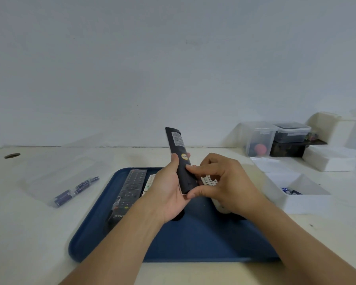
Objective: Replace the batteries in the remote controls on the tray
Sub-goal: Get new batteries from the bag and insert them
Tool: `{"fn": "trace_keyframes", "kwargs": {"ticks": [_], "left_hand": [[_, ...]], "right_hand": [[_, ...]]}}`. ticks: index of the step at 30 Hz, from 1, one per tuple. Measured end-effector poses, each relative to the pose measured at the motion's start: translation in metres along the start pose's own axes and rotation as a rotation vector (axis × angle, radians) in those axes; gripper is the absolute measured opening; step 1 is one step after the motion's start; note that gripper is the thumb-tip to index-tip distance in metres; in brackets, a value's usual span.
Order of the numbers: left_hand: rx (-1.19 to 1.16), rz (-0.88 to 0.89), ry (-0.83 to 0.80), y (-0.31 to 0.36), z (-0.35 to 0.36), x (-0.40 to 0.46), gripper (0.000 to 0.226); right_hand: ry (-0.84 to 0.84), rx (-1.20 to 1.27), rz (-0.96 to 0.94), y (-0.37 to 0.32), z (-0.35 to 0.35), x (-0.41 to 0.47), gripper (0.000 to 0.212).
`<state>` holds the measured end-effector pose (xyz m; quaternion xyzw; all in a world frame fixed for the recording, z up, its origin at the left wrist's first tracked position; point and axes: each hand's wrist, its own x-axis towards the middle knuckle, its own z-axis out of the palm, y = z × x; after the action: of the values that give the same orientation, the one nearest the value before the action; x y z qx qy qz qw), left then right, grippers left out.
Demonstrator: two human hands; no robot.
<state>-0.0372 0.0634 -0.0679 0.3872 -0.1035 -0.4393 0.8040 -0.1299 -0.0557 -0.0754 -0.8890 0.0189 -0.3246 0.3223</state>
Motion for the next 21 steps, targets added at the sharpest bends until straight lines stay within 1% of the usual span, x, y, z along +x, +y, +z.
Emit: {"fn": "trace_keyframes", "kwargs": {"ticks": [4,7,8,10,12,13,15,16,17,18,19,20,21], "left_hand": [[0.023,-0.013,0.010,-0.001,-0.001,0.003,0.046],[0.059,0.063,0.024,0.004,0.000,0.008,0.044],[0.092,0.097,0.024,0.006,0.000,0.010,0.040],[0.212,0.128,0.045,0.006,-0.001,0.012,0.030],[0.314,0.089,0.055,0.003,-0.006,0.013,0.031],[0.334,0.048,0.023,0.002,-0.007,0.012,0.034],[0.372,0.009,-0.082,0.004,-0.009,0.009,0.043],[0.409,0.024,-0.112,0.006,-0.011,0.010,0.047],[0.458,0.065,-0.118,0.009,-0.012,0.010,0.047],[0.572,0.155,-0.071,0.014,-0.014,0.010,0.044],[0.762,0.277,0.015,0.019,-0.018,0.010,0.039],[1.005,0.427,0.130,0.024,-0.023,0.011,0.033],[1.240,0.556,0.252,0.029,-0.028,0.011,0.025]], "right_hand": [[0.021,0.073,0.025,0.004,0.004,0.000,0.053],[0.007,0.143,0.137,0.000,-0.001,0.001,0.052],[-0.013,0.148,0.168,-0.004,-0.002,0.001,0.051],[-0.035,0.096,0.213,-0.011,0.003,0.001,0.055],[-0.035,-0.002,0.257,-0.014,0.010,0.001,0.056],[-0.041,-0.033,0.268,-0.014,0.011,0.001,0.049],[-0.054,-0.017,0.285,-0.010,0.013,0.003,0.025],[-0.053,0.060,0.317,-0.008,0.011,0.003,0.017],[-0.042,0.193,0.377,-0.006,0.009,0.005,0.015],[-0.036,0.352,0.462,-0.005,0.005,0.006,0.016],[-0.042,0.518,0.546,-0.006,0.001,0.006,0.016],[-0.057,0.649,0.616,-0.007,-0.005,0.006,0.015],[-0.085,0.728,0.673,-0.007,-0.010,0.005,0.016]]}}
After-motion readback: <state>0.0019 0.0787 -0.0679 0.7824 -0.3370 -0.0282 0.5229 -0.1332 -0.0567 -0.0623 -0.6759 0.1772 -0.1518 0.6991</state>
